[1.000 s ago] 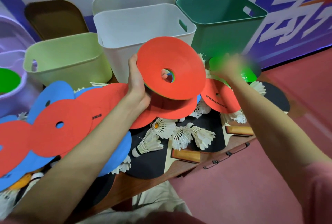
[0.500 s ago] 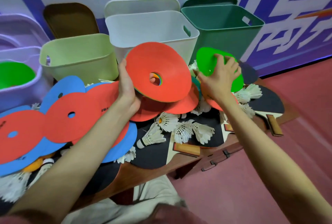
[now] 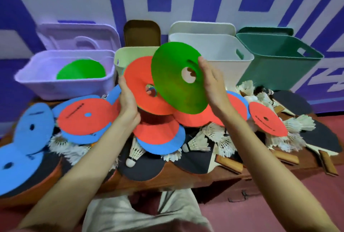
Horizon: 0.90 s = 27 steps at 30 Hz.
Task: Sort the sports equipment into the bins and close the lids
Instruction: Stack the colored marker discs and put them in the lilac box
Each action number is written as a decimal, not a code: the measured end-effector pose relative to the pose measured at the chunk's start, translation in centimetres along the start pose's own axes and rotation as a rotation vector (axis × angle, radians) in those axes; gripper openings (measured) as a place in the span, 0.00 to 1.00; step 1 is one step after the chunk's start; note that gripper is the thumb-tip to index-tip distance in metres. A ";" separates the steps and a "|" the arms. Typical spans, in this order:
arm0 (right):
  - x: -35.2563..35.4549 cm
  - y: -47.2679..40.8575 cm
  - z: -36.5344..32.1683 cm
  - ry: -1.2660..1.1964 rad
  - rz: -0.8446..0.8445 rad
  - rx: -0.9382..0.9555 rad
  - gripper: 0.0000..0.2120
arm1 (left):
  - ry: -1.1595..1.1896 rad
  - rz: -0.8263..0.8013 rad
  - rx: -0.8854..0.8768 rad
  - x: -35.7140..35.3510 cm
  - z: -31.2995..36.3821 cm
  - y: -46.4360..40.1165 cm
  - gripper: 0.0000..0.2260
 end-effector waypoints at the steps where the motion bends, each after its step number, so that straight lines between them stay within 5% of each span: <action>1: -1.4 -0.3 0.6 -0.020 -0.034 -0.112 0.14 | 0.001 0.014 -0.004 0.8 0.5 -0.5 0.18; 4: -5.8 -0.7 2.2 -0.051 -0.165 -0.285 0.19 | -0.014 0.051 -0.014 3.0 2.0 -1.9 0.18; 13: -14.3 -1.9 4.7 0.355 -0.006 0.098 0.12 | 0.105 0.038 0.064 7.1 4.6 -5.8 0.16; 20: -22.3 -2.2 5.5 0.309 -0.200 0.000 0.16 | 0.140 0.182 0.048 11.0 8.0 -9.6 0.19; 27: -30.5 -5.1 4.5 0.296 -0.145 0.063 0.13 | -0.125 0.246 -0.117 11.6 14.3 -15.4 0.21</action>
Point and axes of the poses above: each hand's wrist, its own y-axis away from the middle knuckle, its own x-axis out of the back of the hand, z = x × y, the point moved 9 cm from there along -y, towards the middle knuckle, and after that the axes turned 15 degrees about z, right-handed, at the moved point
